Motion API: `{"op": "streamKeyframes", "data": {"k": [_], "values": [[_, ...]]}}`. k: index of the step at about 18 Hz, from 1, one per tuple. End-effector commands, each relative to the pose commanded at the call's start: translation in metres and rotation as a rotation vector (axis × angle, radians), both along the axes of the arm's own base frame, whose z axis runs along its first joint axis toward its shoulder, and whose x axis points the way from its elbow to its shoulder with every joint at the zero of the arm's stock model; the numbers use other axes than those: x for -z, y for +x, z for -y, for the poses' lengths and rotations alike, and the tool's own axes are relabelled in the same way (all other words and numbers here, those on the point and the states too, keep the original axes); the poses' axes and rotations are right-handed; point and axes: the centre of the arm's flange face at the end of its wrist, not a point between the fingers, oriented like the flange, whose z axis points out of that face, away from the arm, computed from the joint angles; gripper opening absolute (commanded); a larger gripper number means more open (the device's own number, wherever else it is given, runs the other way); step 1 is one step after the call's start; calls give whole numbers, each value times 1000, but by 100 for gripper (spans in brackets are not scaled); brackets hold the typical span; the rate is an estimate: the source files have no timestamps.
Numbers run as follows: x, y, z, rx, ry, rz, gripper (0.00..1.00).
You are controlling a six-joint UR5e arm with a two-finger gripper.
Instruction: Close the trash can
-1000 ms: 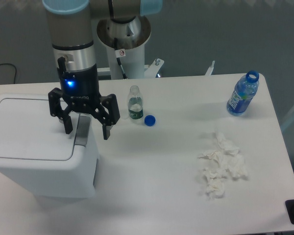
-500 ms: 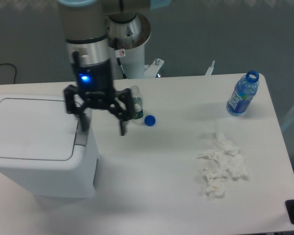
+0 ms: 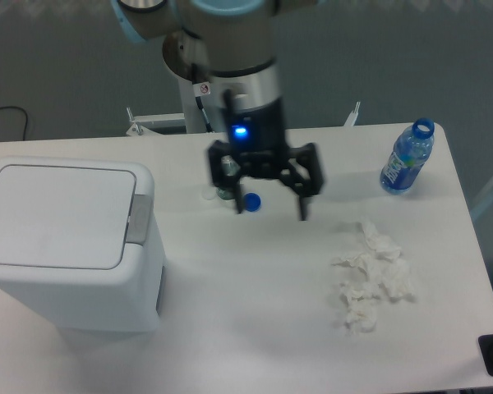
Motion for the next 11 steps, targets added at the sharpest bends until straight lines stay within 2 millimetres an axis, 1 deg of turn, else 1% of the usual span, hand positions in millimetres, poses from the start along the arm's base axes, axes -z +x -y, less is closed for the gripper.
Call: {"op": "streamKeyframes", "data": {"k": [1,2,5,7,8,11], "values": [[3,-9,7,19,-19,-8,100],[2,-18,14,43,-37,-26,100],[7,-37,32,104,-83,-43,100],[22,-37,38,121,-93,-23,100],[27,-36,47,123,-103,-17,100],[29,-33,62,150,-125,-23,100]]}}
